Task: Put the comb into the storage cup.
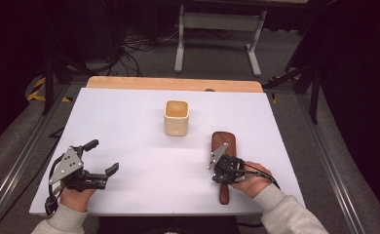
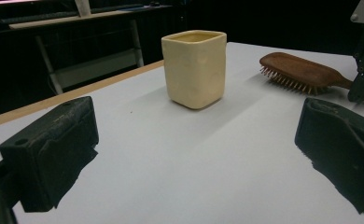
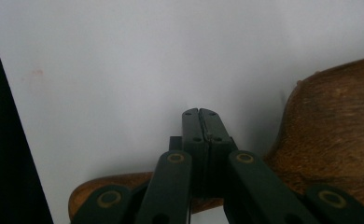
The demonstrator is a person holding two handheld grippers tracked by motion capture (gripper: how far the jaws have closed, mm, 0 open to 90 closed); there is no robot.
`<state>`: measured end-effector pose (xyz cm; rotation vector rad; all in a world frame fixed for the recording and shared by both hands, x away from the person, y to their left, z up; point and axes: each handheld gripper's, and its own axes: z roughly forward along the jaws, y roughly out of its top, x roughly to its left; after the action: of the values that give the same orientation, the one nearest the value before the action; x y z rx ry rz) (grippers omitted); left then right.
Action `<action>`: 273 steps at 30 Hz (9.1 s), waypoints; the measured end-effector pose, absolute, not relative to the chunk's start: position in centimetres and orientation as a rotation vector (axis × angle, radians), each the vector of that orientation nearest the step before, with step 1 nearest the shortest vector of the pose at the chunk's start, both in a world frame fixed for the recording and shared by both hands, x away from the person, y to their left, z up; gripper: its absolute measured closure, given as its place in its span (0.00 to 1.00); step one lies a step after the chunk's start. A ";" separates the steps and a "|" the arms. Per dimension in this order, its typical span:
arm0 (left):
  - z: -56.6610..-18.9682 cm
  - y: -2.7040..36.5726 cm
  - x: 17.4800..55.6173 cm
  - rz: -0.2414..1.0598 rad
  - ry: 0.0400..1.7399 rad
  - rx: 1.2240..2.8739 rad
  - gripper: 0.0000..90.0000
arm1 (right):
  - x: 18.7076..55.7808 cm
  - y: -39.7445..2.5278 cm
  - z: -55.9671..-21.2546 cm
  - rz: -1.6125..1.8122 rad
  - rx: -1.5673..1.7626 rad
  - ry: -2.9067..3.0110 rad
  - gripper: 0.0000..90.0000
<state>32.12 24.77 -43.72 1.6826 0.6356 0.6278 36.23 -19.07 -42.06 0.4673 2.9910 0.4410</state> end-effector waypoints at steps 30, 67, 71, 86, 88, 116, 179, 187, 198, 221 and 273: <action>-43.8 24.6 32.2 0.617 0.639 1.675 0.00 | 34.8 -20.9 -40.4 0.640 0.634 2.850 0.53; -43.6 23.2 33.9 0.582 0.589 1.664 0.01 | 34.2 -23.3 -41.1 0.624 1.298 2.547 0.17; -43.5 23.3 33.9 0.584 0.589 1.664 0.01 | 34.4 -23.2 -42.1 0.592 1.338 2.550 0.21; -43.6 23.2 33.9 0.584 0.589 1.664 0.01 | 34.9 -22.4 -43.3 0.514 1.356 2.529 0.55; -43.6 23.2 33.9 0.583 0.589 1.666 0.01 | 34.9 -22.2 -43.2 0.519 1.349 2.538 0.63; -43.6 23.2 33.8 0.582 0.590 1.666 0.01 | 35.5 -23.6 -42.7 0.605 1.339 2.557 0.81; -42.8 22.5 34.1 0.455 0.574 1.706 0.01 | 32.4 -22.8 -37.6 1.291 0.800 2.193 0.81; -42.5 22.2 34.2 0.413 0.568 1.689 0.00 | 32.4 -21.7 -37.5 1.386 0.719 2.153 0.81; -41.3 21.3 34.2 0.372 0.571 1.712 0.00 | 32.2 -20.4 -37.6 1.410 0.651 2.147 0.81; -37.1 14.6 37.2 0.216 0.517 1.749 0.00 | 32.6 -18.1 -37.6 1.454 0.567 2.148 0.81; -36.5 10.4 38.2 -0.011 0.400 1.769 0.52 | 32.8 -16.4 -40.0 1.362 0.430 2.202 0.81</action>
<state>38.25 10.35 -36.51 1.7685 0.3999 -0.0108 32.79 -16.42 -40.01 0.4304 2.2022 1.3624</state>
